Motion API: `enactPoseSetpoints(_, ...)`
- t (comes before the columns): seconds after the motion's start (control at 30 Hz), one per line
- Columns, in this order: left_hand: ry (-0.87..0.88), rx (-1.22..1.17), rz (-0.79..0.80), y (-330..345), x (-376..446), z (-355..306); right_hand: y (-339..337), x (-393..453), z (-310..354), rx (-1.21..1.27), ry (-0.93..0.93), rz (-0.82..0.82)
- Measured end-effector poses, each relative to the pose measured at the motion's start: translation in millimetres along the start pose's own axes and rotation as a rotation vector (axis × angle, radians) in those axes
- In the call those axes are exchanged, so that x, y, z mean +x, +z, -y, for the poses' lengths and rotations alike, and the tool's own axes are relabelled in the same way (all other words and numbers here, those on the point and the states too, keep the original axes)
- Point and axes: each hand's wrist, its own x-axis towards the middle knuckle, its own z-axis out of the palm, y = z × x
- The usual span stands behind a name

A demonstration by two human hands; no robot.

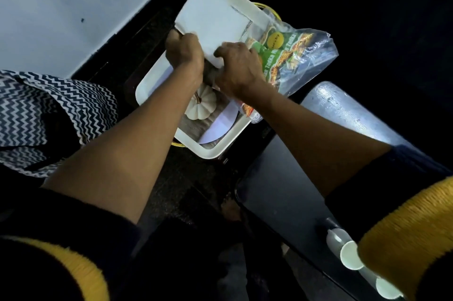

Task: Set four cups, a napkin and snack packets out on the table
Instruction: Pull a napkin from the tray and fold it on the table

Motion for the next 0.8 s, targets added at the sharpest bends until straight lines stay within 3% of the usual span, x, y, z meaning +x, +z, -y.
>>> enactPoseSetpoints(0.2, 0.010, -0.371, 0.077, -39.0, -48.0, -11.4, -13.9, -39.3, 3.3, 0.559, 0.090, -0.346)
enactPoseSetpoints(0.37, -0.059, -0.441, 0.269, -73.5, -106.6, -15.8, -28.4, -78.1, -5.5, 0.927, 0.270, -0.417)
enactPoseSetpoints(0.57, -0.150, -0.560, 0.504, -86.0, -201.6, -1.0, -44.5, -154.0, -40.4, 1.185, 0.369, -0.061)
enactPoseSetpoints(0.67, -0.196, -0.490, 0.621, -81.8, -248.1, 13.1, -49.7, -204.7, -68.8, 1.585, 0.450, 0.132)
enactPoseSetpoints(0.8, -0.225, -0.411, 0.765, -62.2, -324.7, 31.2, -61.7, -290.9, -121.8, 1.754, 0.509, 0.230)
